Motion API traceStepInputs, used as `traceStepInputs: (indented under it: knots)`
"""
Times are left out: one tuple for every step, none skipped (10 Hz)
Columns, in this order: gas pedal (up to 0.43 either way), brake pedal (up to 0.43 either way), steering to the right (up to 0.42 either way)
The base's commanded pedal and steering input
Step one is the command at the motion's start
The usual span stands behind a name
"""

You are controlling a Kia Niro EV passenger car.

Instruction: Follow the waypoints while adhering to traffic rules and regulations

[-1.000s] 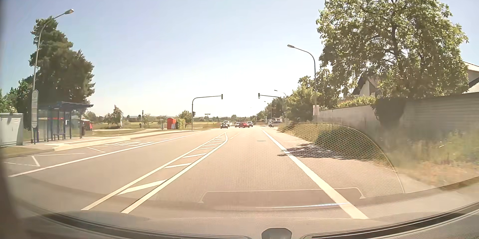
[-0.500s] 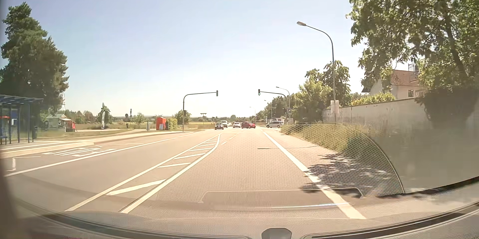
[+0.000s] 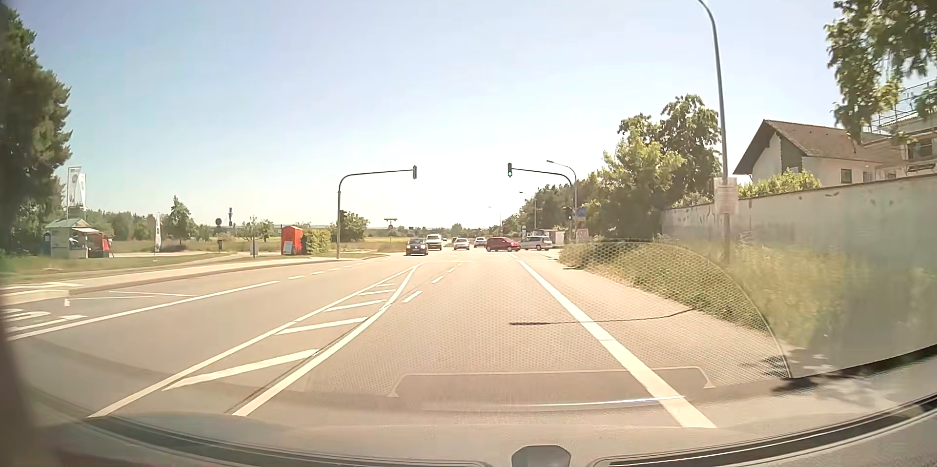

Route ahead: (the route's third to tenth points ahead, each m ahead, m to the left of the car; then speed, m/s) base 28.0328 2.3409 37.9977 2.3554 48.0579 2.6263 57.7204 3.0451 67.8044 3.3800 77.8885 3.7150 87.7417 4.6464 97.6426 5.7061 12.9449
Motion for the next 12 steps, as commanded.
traceStepInputs:
  knots:
    - [0.008,0.03,-0.002]
    - [0.008,0.03,-0.002]
    - [0.008,0.03,-0.002]
    - [0.008,0.03,-0.001]
    - [0.008,0.03,-0.001]
    - [0.008,0.03,-0.001]
    - [0.02,0.03,-0.001]
    - [0.02,0.03,-0.001]
    - [0.02,0.03,-0.001]
    - [0.02,0.03,-0.001]
    - [0.02,0.03,-0.001]
    - [0.02,0.03,0.0]
